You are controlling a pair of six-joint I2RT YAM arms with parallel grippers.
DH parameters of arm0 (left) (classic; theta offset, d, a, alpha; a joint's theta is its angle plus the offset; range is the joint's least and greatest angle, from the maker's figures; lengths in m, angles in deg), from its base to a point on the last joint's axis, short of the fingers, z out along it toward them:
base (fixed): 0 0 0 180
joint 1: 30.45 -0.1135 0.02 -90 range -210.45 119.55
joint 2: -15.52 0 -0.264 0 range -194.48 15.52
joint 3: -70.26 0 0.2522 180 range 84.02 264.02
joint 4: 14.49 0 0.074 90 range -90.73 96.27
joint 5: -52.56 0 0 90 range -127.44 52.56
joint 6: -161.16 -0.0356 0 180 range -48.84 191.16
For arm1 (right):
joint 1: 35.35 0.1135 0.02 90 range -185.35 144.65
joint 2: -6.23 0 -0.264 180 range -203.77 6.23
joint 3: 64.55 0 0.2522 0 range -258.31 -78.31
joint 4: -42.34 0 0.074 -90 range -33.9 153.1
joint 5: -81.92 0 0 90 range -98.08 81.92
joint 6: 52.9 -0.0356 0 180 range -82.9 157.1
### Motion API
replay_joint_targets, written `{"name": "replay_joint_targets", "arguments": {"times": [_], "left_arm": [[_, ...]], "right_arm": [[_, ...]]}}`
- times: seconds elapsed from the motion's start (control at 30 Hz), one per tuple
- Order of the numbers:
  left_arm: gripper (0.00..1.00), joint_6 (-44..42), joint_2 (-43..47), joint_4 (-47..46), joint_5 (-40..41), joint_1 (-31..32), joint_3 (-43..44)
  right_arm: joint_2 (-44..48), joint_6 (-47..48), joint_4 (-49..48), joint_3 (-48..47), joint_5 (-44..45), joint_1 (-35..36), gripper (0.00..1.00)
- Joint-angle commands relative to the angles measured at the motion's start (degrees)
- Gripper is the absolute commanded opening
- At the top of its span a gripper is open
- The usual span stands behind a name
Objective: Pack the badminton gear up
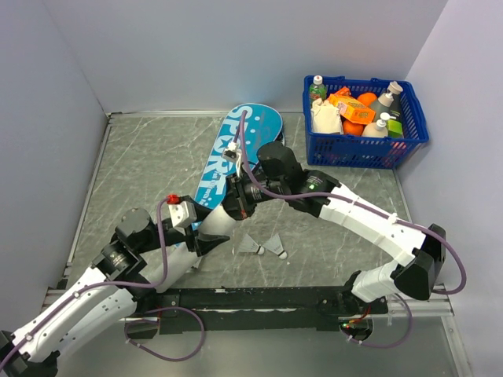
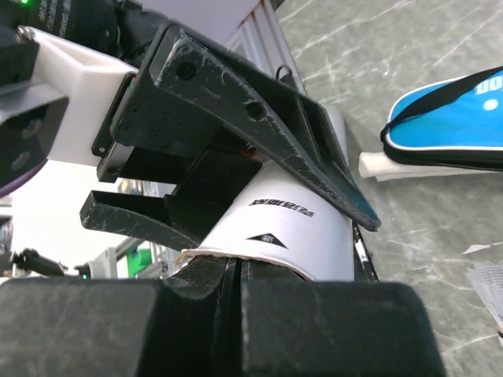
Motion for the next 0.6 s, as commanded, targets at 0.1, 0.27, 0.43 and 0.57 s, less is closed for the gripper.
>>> {"name": "replay_joint_targets", "arguments": {"times": [0.1,0.27,0.43,0.57], "left_arm": [[0.01,-0.06,0.95,-5.53,-1.15,0.13,0.06],[0.01,-0.24,0.60,-5.44,-1.41,0.05,0.06],[0.01,-0.15,0.42,-5.18,-1.50,0.05,0.06],[0.01,-0.50,0.33,-4.56,-1.41,0.05,0.15]], "right_arm": [[0.37,1.54,2.71,-0.79,-1.54,1.98,0.26],[3.80,3.83,7.90,-3.43,4.16,0.75,0.54],[8.37,5.49,13.44,-6.15,8.21,-3.28,0.62],[14.33,5.94,15.99,-4.85,8.74,-12.66,0.66]]}}
